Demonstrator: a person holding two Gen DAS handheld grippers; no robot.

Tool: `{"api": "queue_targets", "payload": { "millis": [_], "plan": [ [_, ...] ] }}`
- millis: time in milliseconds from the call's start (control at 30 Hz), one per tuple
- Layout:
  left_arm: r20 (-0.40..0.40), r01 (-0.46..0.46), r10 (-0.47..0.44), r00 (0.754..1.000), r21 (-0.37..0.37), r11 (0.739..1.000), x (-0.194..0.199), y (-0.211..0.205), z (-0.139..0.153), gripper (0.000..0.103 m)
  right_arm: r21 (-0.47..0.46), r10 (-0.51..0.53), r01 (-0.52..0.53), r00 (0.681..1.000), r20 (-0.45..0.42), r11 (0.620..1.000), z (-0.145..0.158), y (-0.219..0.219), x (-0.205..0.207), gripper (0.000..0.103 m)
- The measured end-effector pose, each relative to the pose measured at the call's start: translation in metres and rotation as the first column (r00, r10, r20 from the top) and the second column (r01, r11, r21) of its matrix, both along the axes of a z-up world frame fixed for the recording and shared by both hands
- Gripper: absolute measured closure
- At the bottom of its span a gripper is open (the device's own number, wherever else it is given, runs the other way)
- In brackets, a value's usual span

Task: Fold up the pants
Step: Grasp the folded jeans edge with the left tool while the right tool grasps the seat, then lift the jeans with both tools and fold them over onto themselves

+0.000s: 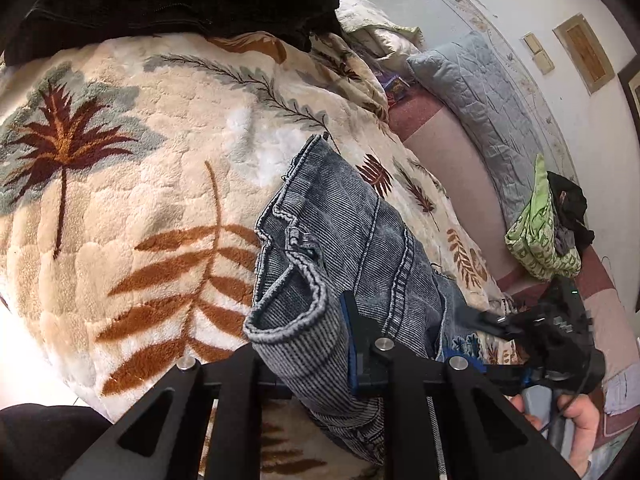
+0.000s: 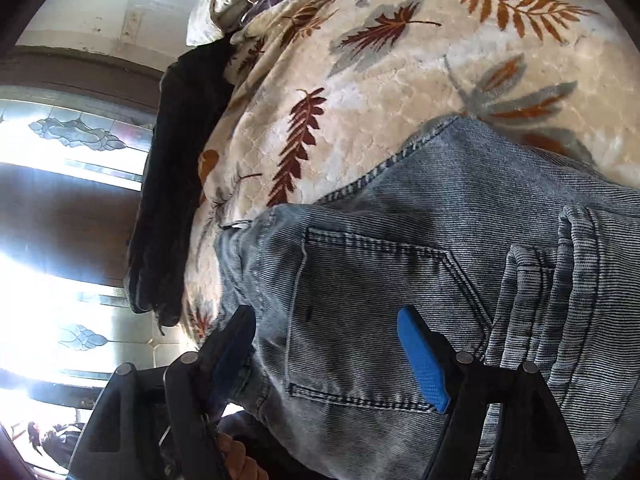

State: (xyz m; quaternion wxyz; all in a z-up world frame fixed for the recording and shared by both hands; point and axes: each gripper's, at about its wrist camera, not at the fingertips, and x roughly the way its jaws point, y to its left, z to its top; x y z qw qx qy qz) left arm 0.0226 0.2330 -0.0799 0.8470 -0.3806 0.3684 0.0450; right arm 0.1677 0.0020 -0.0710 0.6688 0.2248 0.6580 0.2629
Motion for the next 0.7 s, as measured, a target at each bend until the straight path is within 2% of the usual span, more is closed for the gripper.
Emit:
{"api": "queue_targets", "payload": {
  "millis": [33, 100, 267, 367, 433, 500, 567, 700],
  "plan": [
    [0.001, 0.000, 0.000, 1.000, 0.005, 1.000, 0.000, 0.000, 0.000, 0.085, 0.000, 0.001, -0.001, 1.000, -0.011, 1.000, -0.010, 0.001, 0.001, 0.022],
    [0.003, 0.002, -0.002, 1.000, 0.018, 1.000, -0.002, -0.001, 0.001, 0.085, 0.009, -0.010, 0.010, 1.000, 0.008, 1.000, -0.002, 0.000, 0.000, 0.019],
    [0.001, 0.000, 0.000, 1.000, 0.032, 0.999, -0.001, -0.002, 0.001, 0.085, 0.037, 0.014, -0.016, 0.999, 0.043, 0.999, 0.019, 0.005, -0.009, 0.019],
    [0.000, -0.001, 0.001, 1.000, 0.060, 0.998, 0.000, -0.006, 0.002, 0.085, -0.018, 0.054, -0.053, 0.998, 0.024, 0.998, -0.005, 0.015, -0.014, 0.017],
    [0.003, 0.001, -0.002, 1.000, 0.077, 0.997, -0.002, -0.008, 0.004, 0.085, 0.004, 0.041, -0.041, 0.999, 0.025, 0.999, 0.002, 0.010, -0.014, 0.015],
    [0.005, 0.007, -0.008, 1.000, 0.087, 0.996, -0.001, -0.007, 0.004, 0.085, 0.069, 0.010, -0.012, 1.000, 0.026, 0.998, 0.015, -0.001, -0.016, 0.015],
    [0.004, 0.010, -0.011, 1.000, 0.094, 0.995, -0.001, -0.008, 0.004, 0.085, 0.092, -0.021, 0.013, 0.996, 0.081, 0.996, 0.033, -0.019, -0.023, 0.015],
    [-0.004, 0.004, -0.004, 1.000, 0.123, 0.992, 0.000, -0.011, 0.004, 0.085, 0.151, -0.121, 0.104, 0.986, 0.114, 0.983, 0.044, -0.083, -0.049, 0.015]
  ]
}}
